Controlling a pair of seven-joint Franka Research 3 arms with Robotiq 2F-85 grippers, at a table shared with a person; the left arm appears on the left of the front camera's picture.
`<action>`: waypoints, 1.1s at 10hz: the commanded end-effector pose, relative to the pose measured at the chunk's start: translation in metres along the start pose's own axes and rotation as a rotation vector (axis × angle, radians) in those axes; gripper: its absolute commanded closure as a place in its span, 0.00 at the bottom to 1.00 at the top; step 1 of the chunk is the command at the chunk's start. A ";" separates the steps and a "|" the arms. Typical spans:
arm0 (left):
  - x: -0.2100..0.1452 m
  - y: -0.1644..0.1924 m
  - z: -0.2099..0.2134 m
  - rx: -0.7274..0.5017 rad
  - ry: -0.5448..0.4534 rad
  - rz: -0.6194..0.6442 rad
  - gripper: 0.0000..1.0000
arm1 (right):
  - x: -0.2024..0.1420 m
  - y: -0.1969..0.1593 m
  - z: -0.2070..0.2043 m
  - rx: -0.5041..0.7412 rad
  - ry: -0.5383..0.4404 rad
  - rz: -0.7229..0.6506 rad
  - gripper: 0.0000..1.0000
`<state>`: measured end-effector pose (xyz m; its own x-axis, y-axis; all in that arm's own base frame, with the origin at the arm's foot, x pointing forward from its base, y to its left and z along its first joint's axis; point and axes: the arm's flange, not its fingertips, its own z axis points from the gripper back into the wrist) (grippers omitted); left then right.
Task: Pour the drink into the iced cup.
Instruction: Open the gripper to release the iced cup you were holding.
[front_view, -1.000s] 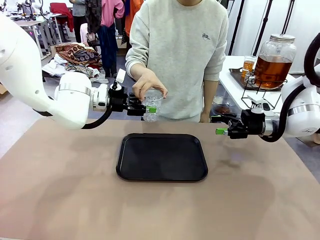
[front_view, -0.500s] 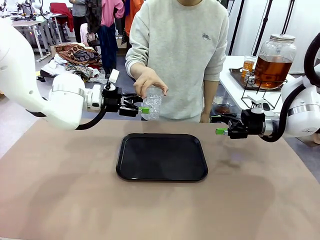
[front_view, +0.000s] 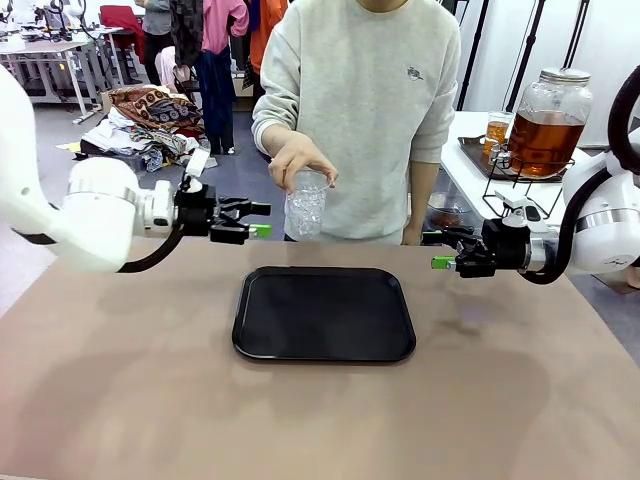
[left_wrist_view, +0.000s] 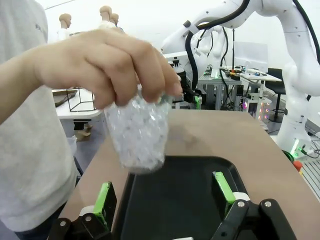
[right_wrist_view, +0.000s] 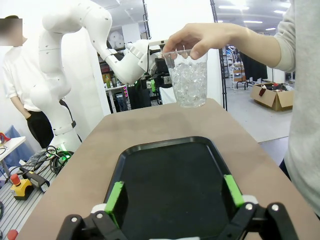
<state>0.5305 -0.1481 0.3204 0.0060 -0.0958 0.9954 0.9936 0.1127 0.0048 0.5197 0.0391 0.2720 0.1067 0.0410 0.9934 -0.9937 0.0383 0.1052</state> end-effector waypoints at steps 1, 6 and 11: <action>-0.005 -0.015 0.022 -0.014 0.003 -0.029 0.00 | 0.002 -0.001 0.000 0.000 0.001 0.002 0.00; -0.019 -0.036 0.062 -0.032 -0.015 -0.067 0.00 | 0.002 -0.001 0.000 0.000 0.001 0.002 0.00; -0.018 -0.024 0.049 -0.004 -0.010 -0.033 0.00 | 0.002 -0.001 0.000 0.000 0.001 0.002 0.00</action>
<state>0.4986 -0.0970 0.3059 -0.0368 -0.0907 0.9952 0.9947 0.0921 0.0452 0.5197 0.0391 0.2720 0.1068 0.0410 0.9934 -0.9937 0.0383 0.1052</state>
